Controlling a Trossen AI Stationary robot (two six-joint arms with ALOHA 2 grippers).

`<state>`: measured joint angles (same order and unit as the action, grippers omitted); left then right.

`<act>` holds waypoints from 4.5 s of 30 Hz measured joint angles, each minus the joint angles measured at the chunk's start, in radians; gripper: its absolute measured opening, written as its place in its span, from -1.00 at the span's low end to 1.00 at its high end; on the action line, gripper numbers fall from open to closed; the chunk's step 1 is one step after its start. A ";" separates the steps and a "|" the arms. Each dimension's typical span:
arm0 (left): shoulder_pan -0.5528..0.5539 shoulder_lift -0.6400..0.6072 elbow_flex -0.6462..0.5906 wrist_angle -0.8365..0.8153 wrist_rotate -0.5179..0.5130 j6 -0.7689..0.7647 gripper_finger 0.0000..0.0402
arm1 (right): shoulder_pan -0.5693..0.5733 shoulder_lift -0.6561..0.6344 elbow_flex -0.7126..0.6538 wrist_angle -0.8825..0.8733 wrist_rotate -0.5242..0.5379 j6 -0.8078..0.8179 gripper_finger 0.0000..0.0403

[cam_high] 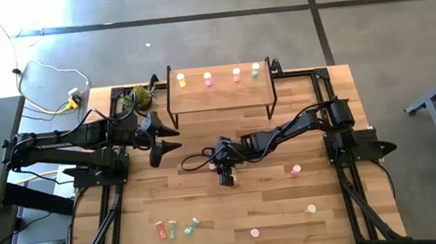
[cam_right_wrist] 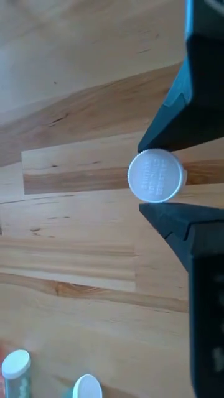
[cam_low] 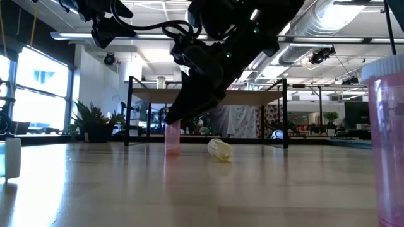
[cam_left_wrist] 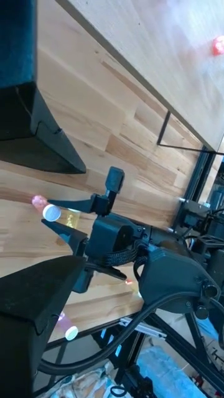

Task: Pick and place medicine bottles onto shelf by color
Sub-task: Put the top red pill bottle on the shelf

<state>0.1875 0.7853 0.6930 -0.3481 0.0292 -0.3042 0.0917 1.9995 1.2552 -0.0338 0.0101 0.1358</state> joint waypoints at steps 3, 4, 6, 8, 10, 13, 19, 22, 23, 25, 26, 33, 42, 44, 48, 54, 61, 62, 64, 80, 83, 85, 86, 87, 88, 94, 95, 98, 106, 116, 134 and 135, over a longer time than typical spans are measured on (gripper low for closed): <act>0.000 0.000 0.000 0.000 0.000 0.000 0.07 | 0.000 0.000 0.000 0.000 -0.001 0.022 -0.48; 0.000 0.000 0.000 0.000 0.000 0.000 0.07 | 0.000 0.000 0.000 0.000 0.000 0.022 -0.48; 0.000 0.000 0.000 0.000 0.000 0.000 0.07 | 0.000 -0.006 0.000 -0.004 0.000 0.022 -0.48; 0.000 0.000 0.000 0.000 0.000 0.000 0.07 | 0.000 -0.015 0.000 -0.002 0.001 0.028 -0.48; 0.000 0.000 0.000 0.000 0.000 0.000 0.07 | 0.000 -0.028 0.000 -0.009 0.007 0.047 -0.47; 0.000 0.000 0.000 0.000 0.000 0.000 0.07 | 0.000 -0.053 0.000 -0.009 0.014 0.066 -0.48; 0.000 0.000 0.000 0.001 0.000 0.001 0.07 | 0.000 -0.130 0.000 -0.028 0.102 0.066 -0.48; 0.000 0.000 0.000 0.001 0.000 0.001 0.07 | -0.001 -0.185 0.000 -0.055 0.155 0.066 -0.48; 0.000 0.000 0.000 0.001 0.000 0.001 0.07 | -0.002 -0.202 0.000 -0.065 0.174 0.066 -0.48; 0.000 0.000 0.000 0.002 0.000 0.001 0.07 | -0.002 -0.242 0.000 -0.089 0.210 0.064 -0.48; 0.000 0.000 0.000 0.002 0.000 0.001 0.07 | -0.004 -0.263 0.000 -0.093 0.233 0.059 -0.48; 0.000 0.000 0.000 0.009 -0.003 0.042 0.07 | -0.018 -0.414 0.000 -0.164 0.374 0.004 -0.48; 0.002 0.000 0.000 0.069 -0.054 0.089 0.07 | -0.066 -0.601 0.000 -0.182 0.471 -0.101 -0.48; 0.002 0.000 0.000 0.098 -0.076 0.107 0.07 | -0.087 -0.635 0.000 -0.184 0.486 -0.124 -0.48; 0.002 0.000 0.000 0.156 -0.137 0.160 0.07 | -0.134 -0.699 0.000 -0.183 0.503 -0.179 -0.48; 0.002 0.000 0.000 0.226 -0.216 0.244 0.07 | -0.215 -0.776 0.000 -0.180 0.502 -0.252 -0.48; 0.002 0.000 0.000 0.251 -0.283 0.274 0.07 | -0.345 -0.806 0.000 -0.199 0.413 -0.316 -0.48; 0.004 0.000 0.000 0.251 -0.293 0.274 0.07 | -0.369 -0.806 0.000 -0.217 0.375 -0.305 -0.48; 0.012 0.000 0.000 0.251 -0.305 0.274 0.07 | -0.418 -0.800 0.000 -0.258 0.301 -0.269 -0.48; 0.205 0.000 0.000 0.287 -0.292 0.271 0.07 | -0.552 -0.598 0.000 -0.367 -0.074 -0.222 -0.48; 0.242 0.000 0.000 0.287 -0.264 0.271 0.07 | -0.552 -0.563 0.000 -0.381 -0.086 -0.222 -0.48; 0.263 0.000 0.000 0.287 -0.250 0.271 0.07 | -0.555 -0.543 0.000 -0.388 -0.088 -0.222 -0.48; 0.272 0.000 0.000 0.287 -0.246 0.271 0.07 | -0.557 -0.534 0.000 -0.392 -0.090 -0.222 -0.48; 0.281 0.000 0.000 0.287 -0.245 0.271 0.07 | -0.561 -0.526 0.000 -0.391 -0.092 -0.222 -0.48; 0.289 0.000 0.000 0.287 -0.245 0.271 0.07 | -0.565 -0.519 0.000 -0.389 -0.094 -0.222 -0.48; 0.329 0.000 0.000 0.286 -0.230 0.271 0.07 | -0.595 -0.487 0.000 -0.390 -0.093 -0.241 -0.48; 0.334 0.000 0.000 0.286 -0.222 0.271 0.07 | -0.599 -0.487 0.000 -0.390 -0.093 -0.246 -0.48; 0.347 0.000 0.000 0.286 -0.211 0.270 0.07 | -0.607 -0.486 0.001 -0.387 -0.095 -0.248 -0.48; 0.357 0.000 0.000 0.286 -0.212 0.261 0.07 | -0.616 -0.488 0.107 -0.453 -0.116 -0.275 -0.48; 0.357 0.000 0.000 0.285 -0.213 0.263 0.07 | -0.626 -0.445 0.082 -0.490 -0.145 -0.267 -0.48; 0.356 0.000 0.000 0.285 -0.214 0.263 0.07 | -0.626 -0.406 0.082 -0.484 -0.169 -0.272 -0.48; 0.356 0.000 0.000 0.285 -0.215 0.263 0.07 | -0.626 -0.406 0.082 -0.485 -0.169 -0.272 -0.48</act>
<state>0.5434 0.7853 0.6933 -0.0631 -0.1859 -0.0410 -0.5343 1.5932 1.3376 -0.5186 -0.1586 -0.1364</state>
